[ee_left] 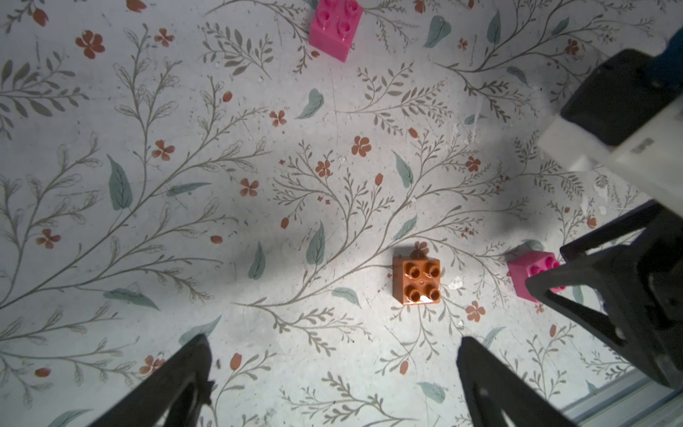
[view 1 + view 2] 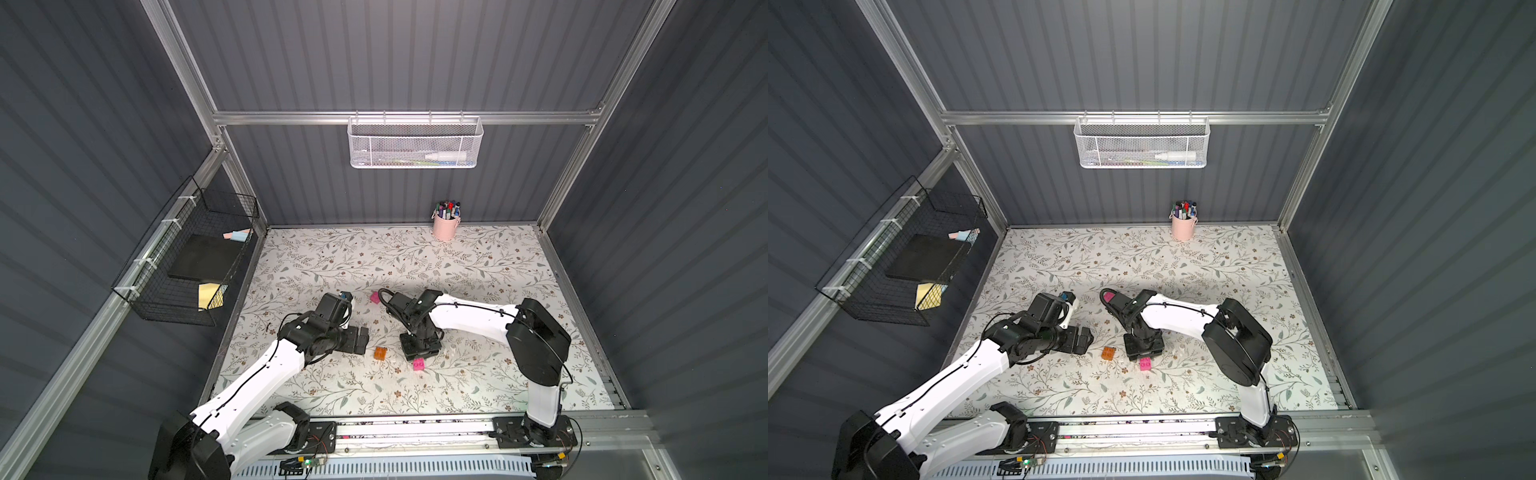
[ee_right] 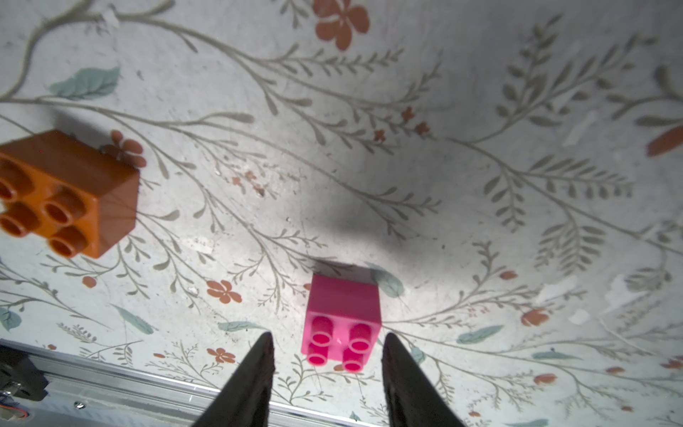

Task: Assemble the number 4 with lego
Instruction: Pick up the lego brick from the center of the board.

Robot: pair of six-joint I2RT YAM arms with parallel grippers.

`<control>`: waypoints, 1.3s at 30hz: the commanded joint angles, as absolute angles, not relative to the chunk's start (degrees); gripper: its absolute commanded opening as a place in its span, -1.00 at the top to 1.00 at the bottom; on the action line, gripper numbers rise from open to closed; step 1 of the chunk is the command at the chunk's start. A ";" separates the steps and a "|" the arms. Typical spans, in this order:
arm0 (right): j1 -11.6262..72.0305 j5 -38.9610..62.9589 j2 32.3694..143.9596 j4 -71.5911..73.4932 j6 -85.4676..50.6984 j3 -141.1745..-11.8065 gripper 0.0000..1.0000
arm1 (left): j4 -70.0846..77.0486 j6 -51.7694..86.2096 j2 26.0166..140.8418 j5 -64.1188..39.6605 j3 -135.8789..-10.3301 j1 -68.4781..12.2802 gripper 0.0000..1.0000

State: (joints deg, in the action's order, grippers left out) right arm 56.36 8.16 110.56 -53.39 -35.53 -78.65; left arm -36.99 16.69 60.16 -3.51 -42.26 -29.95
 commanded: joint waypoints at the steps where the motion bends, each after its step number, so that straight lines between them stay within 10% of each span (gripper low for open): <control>1: 56.25 8.69 111.90 -56.57 -36.08 -80.58 -0.01 | -40.28 15.67 58.70 -2.64 -43.44 -29.53 -0.99; 39: 55.15 10.79 114.18 -56.29 -34.81 -79.62 0.04 | -40.88 15.25 59.77 -3.08 -44.47 -29.27 -0.99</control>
State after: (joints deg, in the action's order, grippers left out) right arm 55.42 10.50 113.03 -54.48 -35.11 -79.20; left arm -39.62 15.68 60.73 -3.18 -43.99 -29.71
